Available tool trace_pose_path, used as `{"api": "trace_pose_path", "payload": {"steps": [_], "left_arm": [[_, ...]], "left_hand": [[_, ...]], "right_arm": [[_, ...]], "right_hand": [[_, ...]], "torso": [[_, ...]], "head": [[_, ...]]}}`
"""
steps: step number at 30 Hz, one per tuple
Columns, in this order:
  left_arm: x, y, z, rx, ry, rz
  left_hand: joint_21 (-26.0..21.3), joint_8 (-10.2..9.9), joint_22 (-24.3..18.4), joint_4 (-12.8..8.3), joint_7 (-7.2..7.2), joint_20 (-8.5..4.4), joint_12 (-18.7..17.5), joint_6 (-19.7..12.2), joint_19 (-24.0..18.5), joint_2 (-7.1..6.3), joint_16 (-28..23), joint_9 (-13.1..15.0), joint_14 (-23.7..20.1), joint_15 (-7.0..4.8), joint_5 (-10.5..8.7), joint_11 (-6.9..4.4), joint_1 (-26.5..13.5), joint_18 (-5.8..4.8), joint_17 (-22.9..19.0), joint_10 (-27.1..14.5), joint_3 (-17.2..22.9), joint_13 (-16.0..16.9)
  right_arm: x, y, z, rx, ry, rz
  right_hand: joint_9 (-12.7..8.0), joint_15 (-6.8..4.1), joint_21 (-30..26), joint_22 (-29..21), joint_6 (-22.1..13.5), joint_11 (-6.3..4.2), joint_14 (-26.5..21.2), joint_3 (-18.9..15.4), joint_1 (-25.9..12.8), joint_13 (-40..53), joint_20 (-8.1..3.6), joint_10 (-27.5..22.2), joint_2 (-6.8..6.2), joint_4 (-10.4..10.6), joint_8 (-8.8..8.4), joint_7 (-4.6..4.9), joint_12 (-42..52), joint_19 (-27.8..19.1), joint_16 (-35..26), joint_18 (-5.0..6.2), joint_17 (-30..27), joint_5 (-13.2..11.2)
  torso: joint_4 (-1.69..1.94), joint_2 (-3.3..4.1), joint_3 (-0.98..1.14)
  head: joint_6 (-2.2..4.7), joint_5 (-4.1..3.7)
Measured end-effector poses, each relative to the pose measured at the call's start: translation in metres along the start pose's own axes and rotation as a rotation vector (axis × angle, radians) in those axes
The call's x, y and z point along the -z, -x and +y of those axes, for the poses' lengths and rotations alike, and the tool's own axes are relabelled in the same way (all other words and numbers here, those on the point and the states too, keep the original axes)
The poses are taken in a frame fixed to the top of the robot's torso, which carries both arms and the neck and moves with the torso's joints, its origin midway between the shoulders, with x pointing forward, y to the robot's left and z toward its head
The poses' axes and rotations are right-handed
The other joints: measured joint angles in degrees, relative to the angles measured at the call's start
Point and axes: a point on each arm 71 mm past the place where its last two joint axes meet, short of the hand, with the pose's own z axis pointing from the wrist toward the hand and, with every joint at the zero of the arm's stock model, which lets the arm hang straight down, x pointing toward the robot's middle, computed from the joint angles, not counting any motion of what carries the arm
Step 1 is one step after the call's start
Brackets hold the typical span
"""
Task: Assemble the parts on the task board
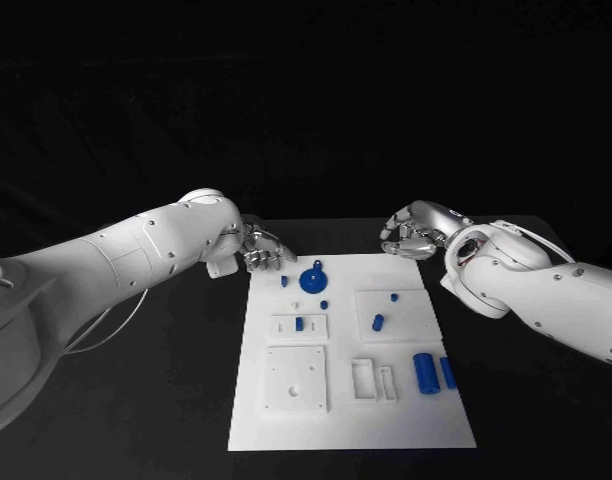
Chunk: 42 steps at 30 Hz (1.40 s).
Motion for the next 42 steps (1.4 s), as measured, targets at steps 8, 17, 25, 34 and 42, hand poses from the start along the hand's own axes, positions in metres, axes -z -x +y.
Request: {"api": "trace_pose_path", "payload": {"steps": [8,17,25,34,42], "left_arm": [[-0.003,-0.004,0.003,-0.001,0.011,0.020],[-0.005,-0.006,0.007,0.001,0.020,0.031],[-0.008,-0.010,0.012,0.005,0.031,0.050],[-0.009,-0.012,0.012,0.005,0.031,0.061],[-0.011,-0.016,0.013,0.008,0.032,0.073]], "left_hand": [[0.0,0.0,0.1,-0.3,-0.03,0.00,0.0,0.0,0.0,0.45,0.0,-0.1,0.0,0.01,0.00,0.00,0.0,0.00,0.0,0.0,-0.3,0.1],[-0.2,0.0,0.2,-0.6,-0.11,0.00,0.0,-0.1,0.0,0.79,0.0,-0.1,0.0,0.01,0.00,0.00,0.3,0.00,0.0,0.0,-0.6,0.1],[-0.2,0.0,0.3,-0.8,-0.12,0.00,0.0,-0.1,0.0,0.90,0.0,-0.1,0.0,0.02,0.00,0.00,0.5,0.00,0.1,0.0,-0.8,0.2],[-0.2,-0.2,0.4,-0.9,-0.14,0.00,0.0,-0.1,0.0,1.13,0.0,-0.2,0.0,0.02,0.00,-0.20,0.7,-0.60,0.1,-0.2,-1.2,0.2],[-0.4,-0.1,0.5,-1.4,-0.22,0.00,-0.2,0.0,0.0,1.75,0.0,-0.1,-0.2,0.24,0.00,0.01,1.3,-0.51,0.1,-0.4,-1.7,0.3]], "right_arm": [[0.000,0.000,0.000,-0.001,0.001,-0.001],[0.000,0.000,0.001,-0.002,0.002,-0.001],[-0.001,0.000,0.002,-0.003,0.005,-0.001],[-0.001,0.000,0.001,0.000,0.003,-0.002],[-0.001,0.000,0.002,0.000,0.005,-0.002]], "right_hand": [[0.0,0.00,0.0,0.0,-0.1,0.00,0.0,0.0,0.0,0.0,0.01,0.0,0.00,0.0,0.00,0.05,0.0,0.0,0.0,0.00,0.0,0.0],[0.0,0.00,0.0,0.0,-0.3,0.00,0.0,0.0,0.0,0.0,0.10,0.0,0.00,0.0,0.00,0.12,0.0,-0.1,0.0,0.00,0.0,0.0],[0.0,0.00,0.0,0.0,-0.4,0.00,0.0,0.0,0.0,0.0,0.10,0.0,0.00,0.0,0.00,0.13,0.0,-0.1,0.0,0.00,0.0,0.0],[0.0,0.00,0.0,0.0,-0.5,0.00,0.0,0.0,0.0,0.0,-0.02,0.0,0.00,0.0,0.00,0.12,0.0,0.0,0.0,0.00,0.0,0.0],[0.0,0.00,0.0,0.0,-0.5,-0.01,0.0,0.0,0.0,0.0,-0.02,0.0,0.00,0.0,0.00,0.35,0.0,0.0,0.0,0.00,0.0,0.0]], "torso": [[0.05,-0.01,0.00],[0.06,-0.03,-0.03],[0.06,-0.07,-0.05],[0.04,-0.07,-0.07],[0.04,-0.04,-0.03]], "head": [[-0.25,-0.02],[-0.34,-0.09],[-0.27,-0.13],[-0.21,-0.18],[-0.38,-0.26]]}}
